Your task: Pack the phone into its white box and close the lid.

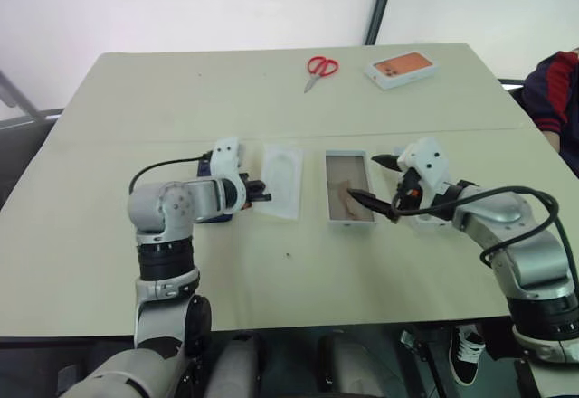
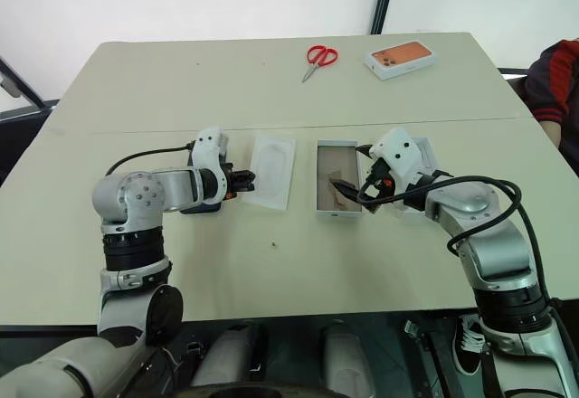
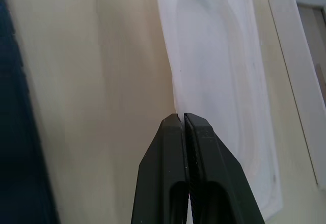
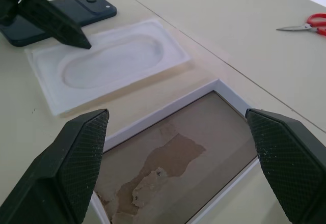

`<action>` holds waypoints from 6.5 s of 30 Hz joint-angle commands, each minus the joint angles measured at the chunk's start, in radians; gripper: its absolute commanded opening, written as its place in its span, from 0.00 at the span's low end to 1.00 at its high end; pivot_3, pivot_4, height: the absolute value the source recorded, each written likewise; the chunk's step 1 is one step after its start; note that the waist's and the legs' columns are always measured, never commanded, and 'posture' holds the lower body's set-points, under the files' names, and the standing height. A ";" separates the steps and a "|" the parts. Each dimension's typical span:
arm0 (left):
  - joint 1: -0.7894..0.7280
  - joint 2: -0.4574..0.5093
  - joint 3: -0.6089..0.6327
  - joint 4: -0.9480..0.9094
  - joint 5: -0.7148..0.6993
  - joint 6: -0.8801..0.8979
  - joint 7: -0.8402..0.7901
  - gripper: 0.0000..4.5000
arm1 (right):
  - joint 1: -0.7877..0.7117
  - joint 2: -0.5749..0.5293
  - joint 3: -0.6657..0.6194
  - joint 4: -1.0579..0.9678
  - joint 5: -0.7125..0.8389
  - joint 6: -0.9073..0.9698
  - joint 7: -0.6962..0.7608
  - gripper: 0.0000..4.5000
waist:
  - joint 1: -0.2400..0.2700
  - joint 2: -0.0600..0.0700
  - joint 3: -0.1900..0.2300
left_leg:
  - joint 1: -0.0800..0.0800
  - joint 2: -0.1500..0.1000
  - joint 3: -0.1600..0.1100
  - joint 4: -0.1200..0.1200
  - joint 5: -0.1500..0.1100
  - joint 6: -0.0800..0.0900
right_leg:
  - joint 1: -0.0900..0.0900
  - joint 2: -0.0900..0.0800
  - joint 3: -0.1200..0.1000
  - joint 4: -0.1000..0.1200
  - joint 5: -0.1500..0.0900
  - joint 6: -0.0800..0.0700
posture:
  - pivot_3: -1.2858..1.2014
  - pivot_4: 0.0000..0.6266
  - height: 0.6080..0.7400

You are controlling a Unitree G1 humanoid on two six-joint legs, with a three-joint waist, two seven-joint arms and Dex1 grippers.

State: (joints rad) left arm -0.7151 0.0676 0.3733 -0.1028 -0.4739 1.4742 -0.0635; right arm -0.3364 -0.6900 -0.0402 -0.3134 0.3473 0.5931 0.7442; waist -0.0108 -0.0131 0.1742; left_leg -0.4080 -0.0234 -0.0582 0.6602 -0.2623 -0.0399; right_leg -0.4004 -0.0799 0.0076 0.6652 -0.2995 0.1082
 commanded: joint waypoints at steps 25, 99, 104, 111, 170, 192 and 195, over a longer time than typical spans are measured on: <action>-0.176 -0.461 0.130 0.084 -0.148 0.018 0.156 0.01 | 0.090 -0.163 -0.134 0.018 -0.004 -0.055 0.075 1.00 | 0.023 -0.003 0.002 | -0.001 -0.003 0.000 0.002 0.000 0.000 | 0.001 -0.001 -0.001 -0.001 0.000 0.000 | 0.52 0.24 1.00; 0.461 0.610 -0.475 -0.288 0.022 -0.849 -0.720 0.99 | -0.458 0.174 0.337 0.802 -0.514 -0.345 -0.102 0.01 | -0.006 0.000 0.001 | 0.000 -0.001 0.001 -0.003 -0.001 0.002 | -0.002 -0.001 0.002 -0.001 0.000 0.000 | 0.52 0.24 1.00; 0.471 0.590 -0.476 -0.298 0.029 -0.849 -0.720 0.99 | -0.462 0.192 0.326 0.843 -0.532 -0.412 -0.136 0.01 | -0.006 0.000 0.001 | 0.000 0.000 0.001 -0.003 -0.001 0.002 | -0.002 -0.001 0.002 -0.001 0.000 0.000 | 0.52 0.24 1.00; 0.475 0.571 -0.486 -0.314 0.030 -0.843 -0.724 0.99 | -0.446 0.196 0.320 0.841 -0.551 -0.469 -0.138 0.01 | -0.009 0.001 0.001 | 0.001 0.000 0.001 -0.003 -0.001 0.002 | -0.002 0.000 0.002 0.000 0.000 0.000 | 0.52 0.24 1.00; 0.537 0.569 -0.461 -0.309 0.056 -0.857 -0.724 0.99 | 0.002 -0.159 0.212 0.135 -0.281 -0.317 0.345 0.52 | -0.001 0.002 0.002 | 0.001 0.001 0.001 -0.003 -0.002 0.004 | 0.000 -0.001 0.001 -0.001 0.000 0.000 | 0.52 0.24 1.00; 0.542 0.586 -0.433 -0.300 0.048 -0.849 -0.717 0.99 | 0.119 -0.251 0.221 -0.083 -0.187 -0.328 0.496 0.06 | 0.000 0.002 0.002 | 0.001 0.001 0.000 -0.003 -0.002 0.004 | 0.001 -0.001 0.001 -0.001 0.000 0.000 | 0.52 0.24 1.00; 0.543 0.586 -0.433 -0.300 0.047 -0.850 -0.716 0.99 | 0.116 -0.260 0.219 -0.102 -0.171 -0.284 0.509 0.31 | 0.000 0.002 0.002 | 0.001 0.001 0.000 -0.003 -0.002 0.004 | 0.001 -0.001 0.001 -0.001 0.000 0.000 | 0.52 0.24 1.00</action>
State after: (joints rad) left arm -0.1702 0.6492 -0.0882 -0.3773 -0.4226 0.6391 -0.7817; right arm -0.2109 -0.9364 0.1871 -0.3747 0.1545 0.2951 1.2461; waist -0.0105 -0.0114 0.1761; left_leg -0.4068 -0.0227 -0.0582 0.6577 -0.2644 -0.0361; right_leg -0.3993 -0.0807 0.0088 0.6639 -0.2995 0.1081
